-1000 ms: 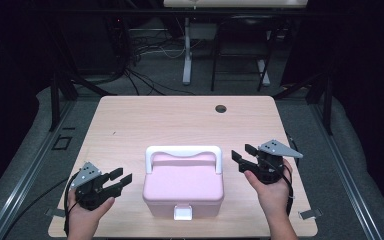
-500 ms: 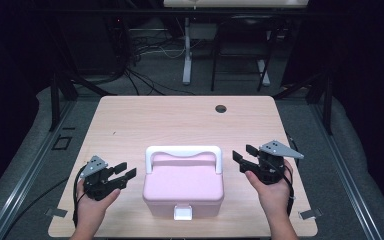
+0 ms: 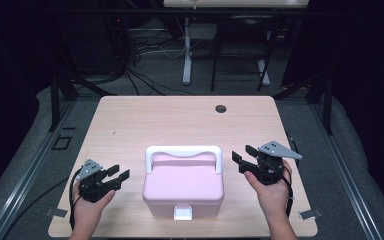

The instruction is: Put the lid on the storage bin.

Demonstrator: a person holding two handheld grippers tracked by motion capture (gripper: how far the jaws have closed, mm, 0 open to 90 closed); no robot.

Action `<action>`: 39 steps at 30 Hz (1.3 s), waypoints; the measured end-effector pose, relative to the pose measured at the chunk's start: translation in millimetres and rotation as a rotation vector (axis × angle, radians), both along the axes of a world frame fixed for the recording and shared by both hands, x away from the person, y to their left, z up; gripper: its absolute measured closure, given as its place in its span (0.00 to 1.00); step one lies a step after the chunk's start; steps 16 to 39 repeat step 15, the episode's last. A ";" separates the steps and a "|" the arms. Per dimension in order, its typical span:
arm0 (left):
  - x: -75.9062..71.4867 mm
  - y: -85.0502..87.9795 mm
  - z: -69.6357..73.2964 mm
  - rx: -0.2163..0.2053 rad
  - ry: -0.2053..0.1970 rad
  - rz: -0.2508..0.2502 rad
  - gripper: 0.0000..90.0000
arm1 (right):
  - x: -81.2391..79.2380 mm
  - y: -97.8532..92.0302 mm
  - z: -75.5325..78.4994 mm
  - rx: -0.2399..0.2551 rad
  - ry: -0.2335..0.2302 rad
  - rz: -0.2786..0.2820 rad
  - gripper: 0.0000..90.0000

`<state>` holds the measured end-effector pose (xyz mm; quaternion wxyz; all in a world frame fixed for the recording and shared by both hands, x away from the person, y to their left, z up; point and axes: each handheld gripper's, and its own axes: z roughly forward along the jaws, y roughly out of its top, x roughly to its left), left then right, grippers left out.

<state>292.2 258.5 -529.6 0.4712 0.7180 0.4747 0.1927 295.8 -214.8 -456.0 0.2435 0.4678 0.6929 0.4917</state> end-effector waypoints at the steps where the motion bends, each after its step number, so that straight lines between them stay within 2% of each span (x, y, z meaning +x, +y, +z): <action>1: -0.2 0.8 -1.7 0.003 0.001 0.001 0.56 | 0.0 0.1 0.0 -0.001 -0.001 0.001 0.49; 3: -1.2 1.2 -4.5 0.014 0.002 0.010 0.56 | -0.3 0.1 0.2 0.001 -0.003 0.001 0.49; 8: -2.2 1.6 -9.5 0.008 0.007 0.015 0.56 | -1.3 0.4 0.8 0.003 -0.012 0.004 0.49; 12: -2.4 -1.4 -12.6 0.014 0.015 0.005 0.56 | -1.5 0.5 0.8 0.004 -0.014 0.005 0.49; 14: -2.3 -2.5 -12.3 0.022 0.021 -0.007 0.56 | -1.2 -0.1 0.7 0.007 -0.011 0.003 0.49; 15: -2.2 -3.4 -12.5 0.015 0.010 -0.007 0.56 | -0.8 -0.7 0.6 0.007 -0.011 0.003 0.48; 39: -2.2 -3.4 -12.5 0.015 0.010 -0.007 0.56 | -0.8 -0.7 0.6 0.007 -0.011 0.003 0.48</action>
